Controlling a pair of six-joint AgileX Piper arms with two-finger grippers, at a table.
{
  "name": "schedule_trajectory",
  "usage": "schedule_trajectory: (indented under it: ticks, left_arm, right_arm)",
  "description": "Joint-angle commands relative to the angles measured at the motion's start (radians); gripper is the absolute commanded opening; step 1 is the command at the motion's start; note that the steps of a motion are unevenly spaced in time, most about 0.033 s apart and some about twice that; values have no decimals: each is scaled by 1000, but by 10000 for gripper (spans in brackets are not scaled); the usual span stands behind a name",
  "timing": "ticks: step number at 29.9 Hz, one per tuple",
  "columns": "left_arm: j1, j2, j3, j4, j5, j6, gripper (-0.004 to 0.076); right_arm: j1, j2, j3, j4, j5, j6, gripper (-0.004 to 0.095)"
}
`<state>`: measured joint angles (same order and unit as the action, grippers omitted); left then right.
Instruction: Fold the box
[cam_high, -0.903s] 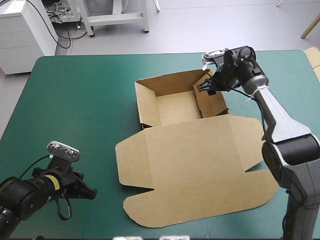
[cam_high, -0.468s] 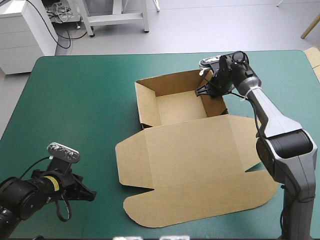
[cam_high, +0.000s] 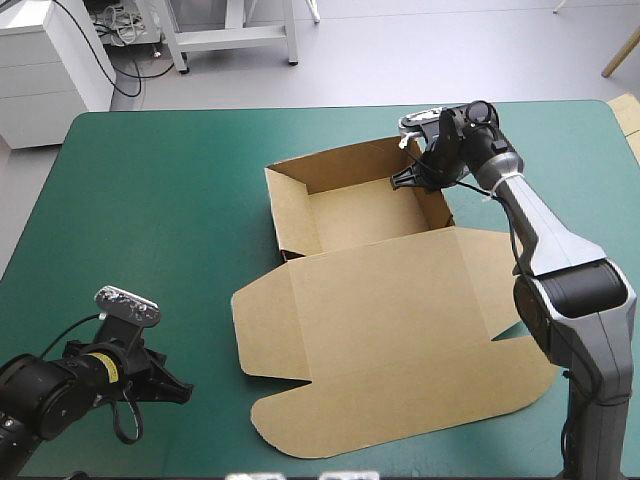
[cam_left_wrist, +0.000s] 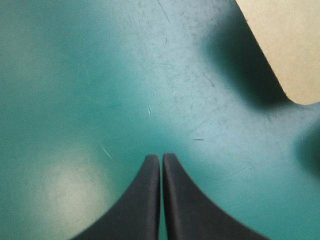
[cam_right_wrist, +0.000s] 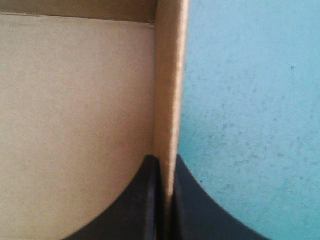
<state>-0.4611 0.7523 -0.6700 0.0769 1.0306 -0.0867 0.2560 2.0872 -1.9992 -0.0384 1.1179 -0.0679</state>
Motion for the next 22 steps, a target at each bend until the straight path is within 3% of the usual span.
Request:
schedule_trajectory:
  ticks: [1, 8, 22]
  left_arm:
    - [0, -7, -26, -4, -34, -10, -8]
    - [0, -7, -26, 3, -39, -16, -8]
    - [0, -7, -26, 6, -37, -11, -8]
  right_arm:
    - [-15, -115, -38, -73, -30, -25, -21]
    - [-166, -210, -38, -113, -37, -29, -21]
    - [-556, -202, -25, -11, -35, -71, -21]
